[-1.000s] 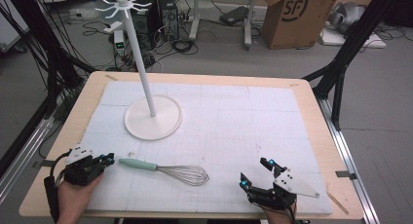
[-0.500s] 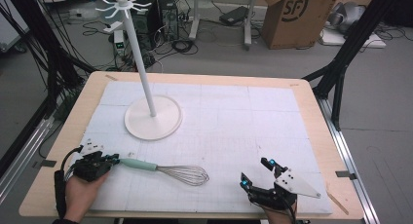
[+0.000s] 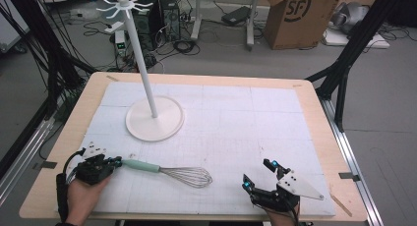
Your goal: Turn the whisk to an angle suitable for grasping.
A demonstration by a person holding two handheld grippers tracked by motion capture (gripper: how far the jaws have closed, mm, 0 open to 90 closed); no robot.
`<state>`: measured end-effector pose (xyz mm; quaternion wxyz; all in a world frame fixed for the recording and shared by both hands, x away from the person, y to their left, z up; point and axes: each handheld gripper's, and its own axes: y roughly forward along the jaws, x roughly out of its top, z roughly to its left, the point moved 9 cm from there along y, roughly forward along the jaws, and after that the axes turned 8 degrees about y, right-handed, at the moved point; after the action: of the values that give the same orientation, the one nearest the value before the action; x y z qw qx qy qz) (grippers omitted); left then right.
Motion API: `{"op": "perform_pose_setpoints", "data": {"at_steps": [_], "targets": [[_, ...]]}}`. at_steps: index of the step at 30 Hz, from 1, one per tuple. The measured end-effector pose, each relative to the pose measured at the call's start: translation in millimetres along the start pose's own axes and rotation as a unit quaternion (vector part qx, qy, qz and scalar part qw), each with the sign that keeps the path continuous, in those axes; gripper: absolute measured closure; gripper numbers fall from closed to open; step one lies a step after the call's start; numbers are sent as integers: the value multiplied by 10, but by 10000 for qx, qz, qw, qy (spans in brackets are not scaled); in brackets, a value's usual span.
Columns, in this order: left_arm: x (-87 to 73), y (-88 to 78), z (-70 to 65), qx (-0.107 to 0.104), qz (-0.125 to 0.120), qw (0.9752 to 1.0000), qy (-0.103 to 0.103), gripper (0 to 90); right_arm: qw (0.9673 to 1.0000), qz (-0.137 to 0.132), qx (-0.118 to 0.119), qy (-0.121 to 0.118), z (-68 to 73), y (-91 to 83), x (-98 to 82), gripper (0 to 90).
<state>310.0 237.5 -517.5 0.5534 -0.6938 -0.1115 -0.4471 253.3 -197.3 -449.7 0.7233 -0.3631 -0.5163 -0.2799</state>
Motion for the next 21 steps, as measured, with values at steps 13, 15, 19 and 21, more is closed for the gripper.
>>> {"op": "perform_pose_setpoints", "data": {"at_steps": [13, 15, 19, 21], "targets": [[79, 45, 18, -27, -21, 10000, 25, 897, 10000, -33, -15, 24, -9, -16, 10, 150], [76, 51, 2, -52, 4, 10000, 53, 897, 10000, -32, -20, 34, -11, -17, 11, 149], [73, 79, -33, -47, 27, 9999, 118, 897, 10000, -32, -24, 37, -10, -16, 11, 149], [73, 81, -34, -49, 35, 9999, 158, 897, 10000, -46, -16, -2, -6, -16, 16, 149]]}}
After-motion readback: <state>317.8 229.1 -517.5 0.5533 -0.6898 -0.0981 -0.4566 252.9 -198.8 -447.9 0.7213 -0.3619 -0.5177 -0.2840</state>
